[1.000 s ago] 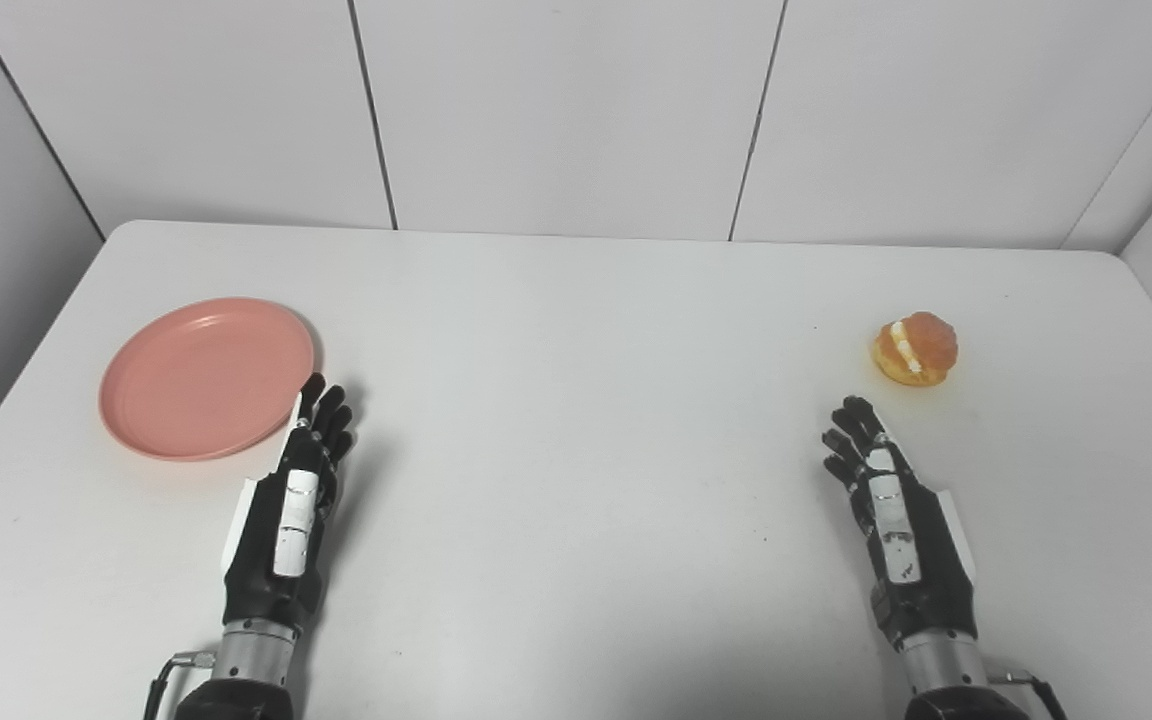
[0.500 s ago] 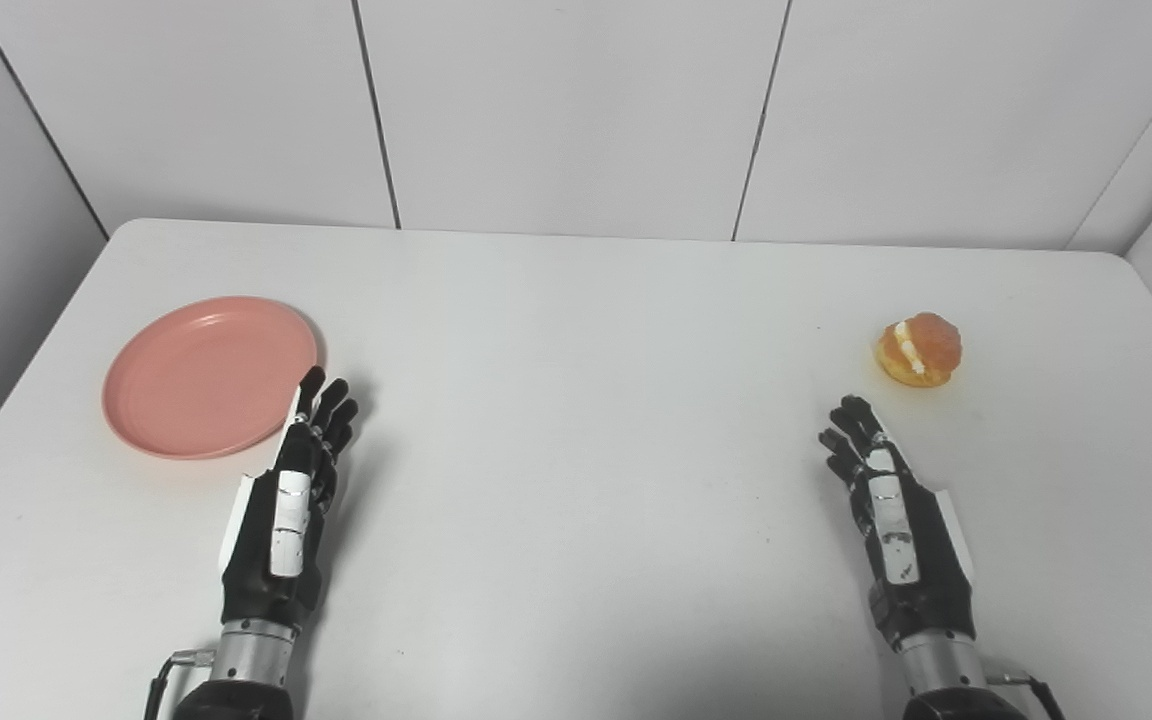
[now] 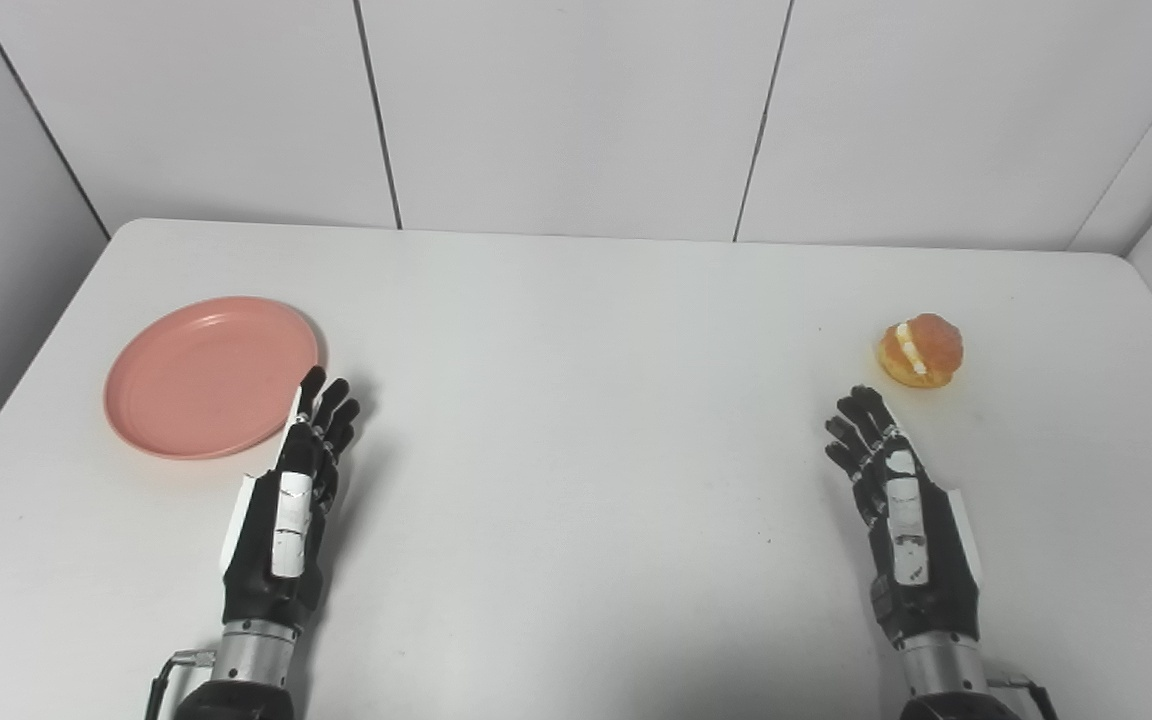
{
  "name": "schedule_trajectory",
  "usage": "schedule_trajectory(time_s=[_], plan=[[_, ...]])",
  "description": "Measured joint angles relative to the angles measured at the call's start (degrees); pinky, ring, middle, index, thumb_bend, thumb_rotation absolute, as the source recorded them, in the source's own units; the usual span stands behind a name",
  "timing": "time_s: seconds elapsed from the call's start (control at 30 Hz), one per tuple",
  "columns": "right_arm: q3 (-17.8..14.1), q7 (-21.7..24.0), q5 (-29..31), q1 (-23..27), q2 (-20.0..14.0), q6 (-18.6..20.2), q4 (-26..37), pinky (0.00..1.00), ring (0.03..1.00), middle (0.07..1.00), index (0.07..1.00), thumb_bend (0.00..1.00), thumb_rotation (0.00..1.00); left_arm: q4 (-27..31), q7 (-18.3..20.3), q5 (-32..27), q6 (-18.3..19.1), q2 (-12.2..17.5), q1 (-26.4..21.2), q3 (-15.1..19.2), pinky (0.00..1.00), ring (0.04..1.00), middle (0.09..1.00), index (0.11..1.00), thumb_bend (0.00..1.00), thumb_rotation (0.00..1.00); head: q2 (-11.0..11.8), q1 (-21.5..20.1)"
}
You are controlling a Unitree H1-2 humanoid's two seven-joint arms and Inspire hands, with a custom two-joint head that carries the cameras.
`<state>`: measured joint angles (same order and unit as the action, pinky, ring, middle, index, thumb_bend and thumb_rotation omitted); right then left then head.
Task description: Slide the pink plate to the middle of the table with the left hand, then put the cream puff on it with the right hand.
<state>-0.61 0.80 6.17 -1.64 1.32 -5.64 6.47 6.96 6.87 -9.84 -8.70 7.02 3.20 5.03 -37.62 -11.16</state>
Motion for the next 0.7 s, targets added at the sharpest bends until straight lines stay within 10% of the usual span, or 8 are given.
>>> schedule_trajectory(time_s=[0.7], plan=[[-0.06,0.45,0.06,-0.01,-0.37,-0.07,-0.61,0.87,0.864,0.897,0.891,0.90,0.95,-0.15,0.22,0.34,-0.01,-0.13,-0.05,-0.13,1.00,0.975,0.986,0.988,0.85,1.00,1.84,3.59]])
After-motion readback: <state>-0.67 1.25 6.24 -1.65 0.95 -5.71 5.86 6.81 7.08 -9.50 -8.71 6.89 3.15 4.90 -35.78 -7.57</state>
